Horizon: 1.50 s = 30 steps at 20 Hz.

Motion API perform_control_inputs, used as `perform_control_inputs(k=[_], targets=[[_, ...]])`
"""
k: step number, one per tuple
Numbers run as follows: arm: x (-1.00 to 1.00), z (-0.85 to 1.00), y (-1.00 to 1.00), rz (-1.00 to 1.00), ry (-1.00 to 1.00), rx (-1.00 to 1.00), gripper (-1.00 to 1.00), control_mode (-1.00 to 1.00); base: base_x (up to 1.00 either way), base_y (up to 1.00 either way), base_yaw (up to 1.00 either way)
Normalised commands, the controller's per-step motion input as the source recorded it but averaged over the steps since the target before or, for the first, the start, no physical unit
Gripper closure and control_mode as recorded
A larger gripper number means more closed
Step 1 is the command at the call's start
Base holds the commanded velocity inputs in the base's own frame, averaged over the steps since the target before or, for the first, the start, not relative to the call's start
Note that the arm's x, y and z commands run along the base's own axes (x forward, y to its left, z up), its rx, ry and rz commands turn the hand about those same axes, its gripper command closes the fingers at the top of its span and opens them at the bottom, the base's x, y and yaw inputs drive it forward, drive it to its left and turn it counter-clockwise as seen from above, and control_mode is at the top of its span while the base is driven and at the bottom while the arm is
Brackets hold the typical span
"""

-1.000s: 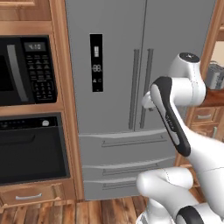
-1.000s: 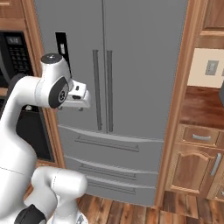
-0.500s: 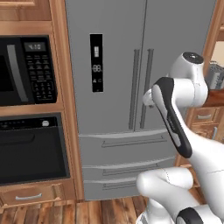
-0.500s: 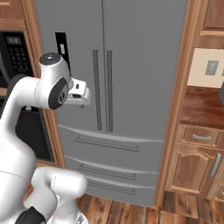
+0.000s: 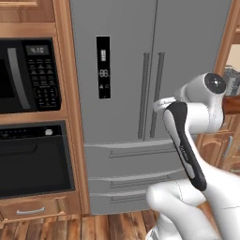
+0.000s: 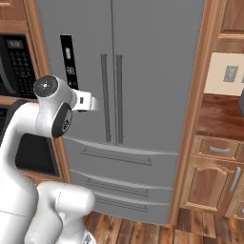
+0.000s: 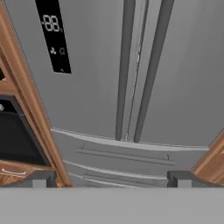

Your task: Retrieve the chicken drumstick from the fridge and place it on the saucepan with marinade on the stove.

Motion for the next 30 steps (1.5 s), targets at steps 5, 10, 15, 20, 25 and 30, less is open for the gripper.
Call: perform_control_inputs(k=[5, 10, 15, 20, 25, 30], targets=[[0.25, 0.25, 0.0, -0.03, -0.09, 0.0, -1.0, -1.0, 0.0, 0.0, 0.0], [0.4, 0.06, 0.0, -0.03, 0.0, 0.0, -1.0, -1.0, 0.0, 0.0, 0.0], [0.58, 0.0, 0.0, 0.0, 0.0, 0.0, -1.0, -1.0, 0.0, 0.0, 0.0], [0.62, -0.06, 0.0, 0.0, 0.0, 0.0, -1.0, -1.0, 0.0, 0.0, 0.0], [0.62, -0.11, 0.0, 0.0, 0.0, 0.0, -1.0, -1.0, 0.0, 0.0, 0.0], [0.61, -0.22, 0.0, 0.0, 0.0, 0.0, -1.0, -1.0, 0.0, 0.0, 0.0]])
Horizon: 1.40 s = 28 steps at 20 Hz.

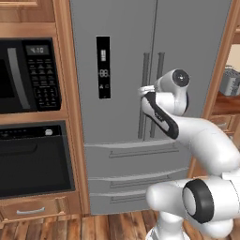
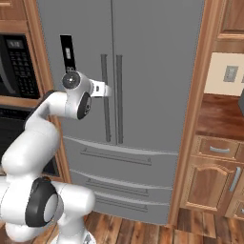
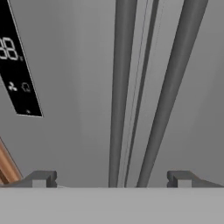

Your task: Retrieve the chicken drumstick from the fridge and place it on the saucepan with marinade on the stove.

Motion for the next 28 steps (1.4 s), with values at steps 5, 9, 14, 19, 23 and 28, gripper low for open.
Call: perform_control_inputs(k=[5, 9, 14, 19, 23, 28], targets=[[0.61, -0.31, 0.0, 0.0, 0.03, 0.0, -1.0, -1.0, 0.0, 0.0, 0.0], [0.54, -0.33, 0.0, 0.0, 0.02, 0.0, -1.0, -1.0, 0.0, 0.0, 0.0], [0.58, -0.24, -0.08, 0.0, 0.01, 0.0, -1.0, -1.0, 0.0, 0.0, 0.0], [0.55, -0.25, -0.19, 0.0, 0.0, 0.0, -1.0, -1.0, 0.0, 0.0, 0.0], [0.72, -0.33, 0.0, 0.0, 0.01, 0.0, -1.0, -1.0, 0.0, 0.0, 0.0], [0.93, -0.41, 0.1, -0.01, 0.03, -0.01, -1.0, -1.0, 0.0, 0.0, 0.0]])
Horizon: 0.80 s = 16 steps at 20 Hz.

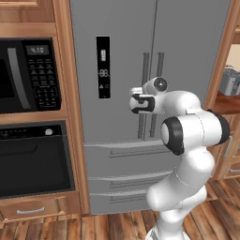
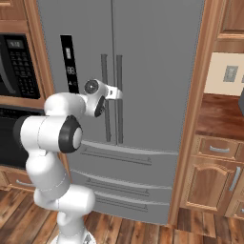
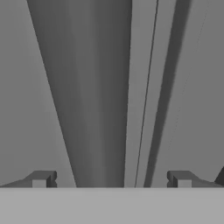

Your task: Retrieve the chicken drumstick from the fridge and place it on the saucepan with marinade on the stove.

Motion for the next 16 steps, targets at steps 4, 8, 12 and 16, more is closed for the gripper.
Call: perform_control_inputs(k=[4, 8, 12, 16], targets=[[1.0, -0.45, 0.16, -0.02, 0.0, 0.0, -1.0, -1.0, 0.0, 0.0, 0.0], [0.61, -0.21, 0.02, -0.01, -0.01, 0.0, 1.0, -1.0, 0.0, 0.0, 0.0], [0.27, -0.15, 0.01, 0.0, -0.01, 0.0, 1.0, -1.0, 0.0, 0.0, 0.0], [-0.03, -0.03, 0.49, 0.0, 0.0, 0.12, 1.0, -1.0, 0.0, 0.0, 0.0]])
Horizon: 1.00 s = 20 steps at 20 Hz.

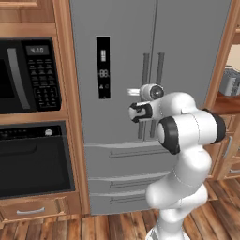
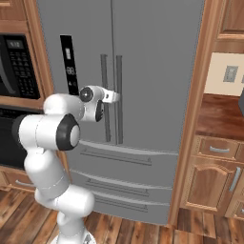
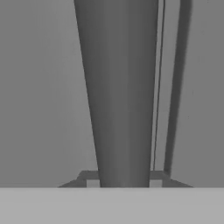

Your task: Retrieve the chicken drumstick from the fridge and place it on the saucepan with marinade on the stove.

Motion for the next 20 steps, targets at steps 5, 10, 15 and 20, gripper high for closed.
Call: perform_control_inputs(k=[5, 10, 15, 20], targets=[[-0.55, 0.33, 0.99, 0.0, 0.0, 0.22, 1.0, -1.0, 0.0, 0.0, 0.0], [-0.96, 0.36, 1.0, 0.0, 0.0, 0.16, 1.0, -1.0, 0.0, 0.0, 0.0], [-1.0, 0.29, 1.0, 0.0, 0.06, 0.12, 1.0, -1.0, 0.0, 0.0, 0.0], [-0.97, 0.27, 1.0, 0.0, 0.1, 0.08, 1.0, -1.0, 0.0, 0.0, 0.0]])
